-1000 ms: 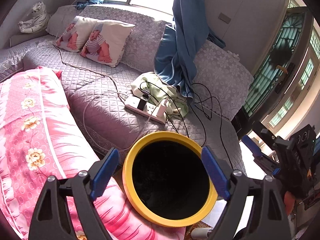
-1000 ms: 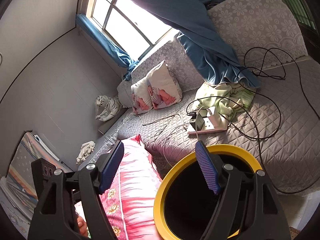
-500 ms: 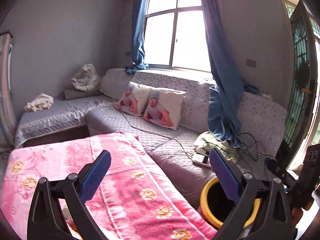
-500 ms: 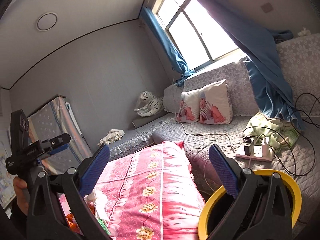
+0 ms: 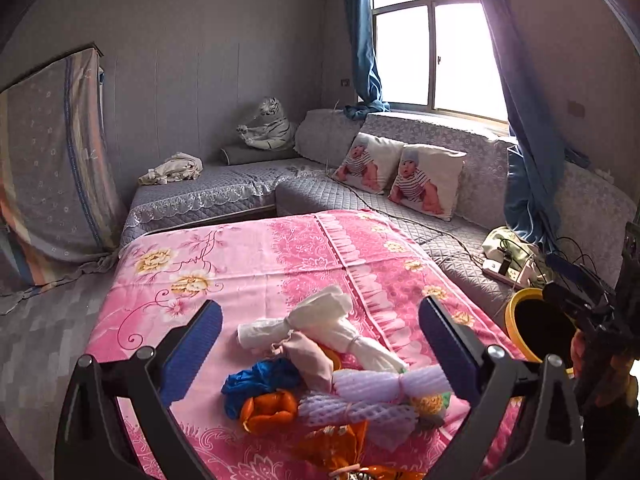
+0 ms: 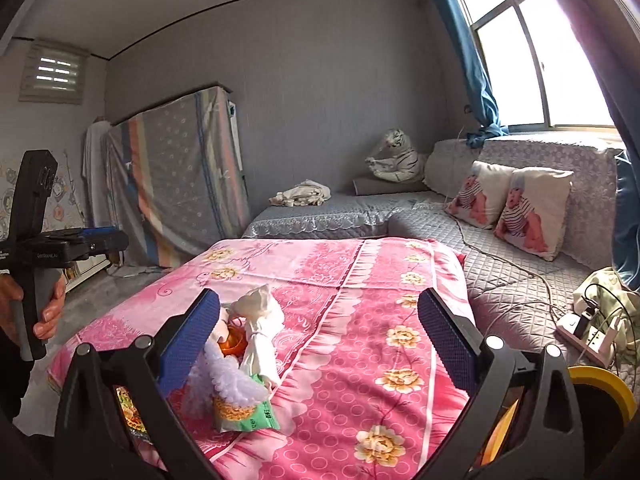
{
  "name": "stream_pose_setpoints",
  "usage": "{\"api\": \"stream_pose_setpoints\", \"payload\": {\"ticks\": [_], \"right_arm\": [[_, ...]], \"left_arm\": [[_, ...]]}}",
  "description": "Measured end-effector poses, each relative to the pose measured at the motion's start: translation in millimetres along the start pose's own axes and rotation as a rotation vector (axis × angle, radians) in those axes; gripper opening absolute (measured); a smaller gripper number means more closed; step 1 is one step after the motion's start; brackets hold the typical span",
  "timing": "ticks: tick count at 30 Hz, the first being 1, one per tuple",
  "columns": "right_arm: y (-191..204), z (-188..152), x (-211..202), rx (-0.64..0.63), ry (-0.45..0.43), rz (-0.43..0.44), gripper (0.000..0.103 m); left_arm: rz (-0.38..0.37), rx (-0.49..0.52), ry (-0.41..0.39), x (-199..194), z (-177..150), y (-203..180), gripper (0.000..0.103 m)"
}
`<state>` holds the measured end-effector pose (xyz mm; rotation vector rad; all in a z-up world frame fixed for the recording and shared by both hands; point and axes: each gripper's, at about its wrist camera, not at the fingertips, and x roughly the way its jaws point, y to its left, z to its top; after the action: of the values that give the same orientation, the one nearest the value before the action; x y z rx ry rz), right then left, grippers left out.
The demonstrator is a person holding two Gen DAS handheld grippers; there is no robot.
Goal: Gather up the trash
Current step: 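Move both tools back over the remaining trash on the bed, then grasp the orange snack wrapper with the left tool while the right tool grasps a white foam net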
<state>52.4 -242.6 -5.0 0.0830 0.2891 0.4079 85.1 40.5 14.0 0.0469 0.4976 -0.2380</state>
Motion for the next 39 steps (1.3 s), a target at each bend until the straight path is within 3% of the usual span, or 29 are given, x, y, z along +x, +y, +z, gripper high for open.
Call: {"api": "stream_pose_setpoints", "payload": {"ticks": [9,21,25,31,39], "right_arm": [[11.5,-27.1,31.2,0.011,0.125,0.098,0.095],[38.5,-51.9,52.7,-0.077,0.222,0.159,0.095],[46.3,-56.6,61.3,-0.086,0.245,0.189,0.094],[54.1,-61.9,73.9,-0.097,0.273,0.212,0.094],[49.5,-65.3,93.7,-0.069,0.322,0.235,0.082]], "left_arm": [[-0.037,-0.094,0.127,-8.2,-74.5,15.1,0.095],[-0.048,-0.108,0.294,12.5,-130.0,-1.4,0.095],[-0.029,-0.091,0.33,19.4,-135.2,-3.6,0.095],[-0.101,-0.146,0.353,28.9,-136.1,-0.4,0.095],[-0.141,-0.201,0.387,49.3,-137.0,0.9,0.095]]}}
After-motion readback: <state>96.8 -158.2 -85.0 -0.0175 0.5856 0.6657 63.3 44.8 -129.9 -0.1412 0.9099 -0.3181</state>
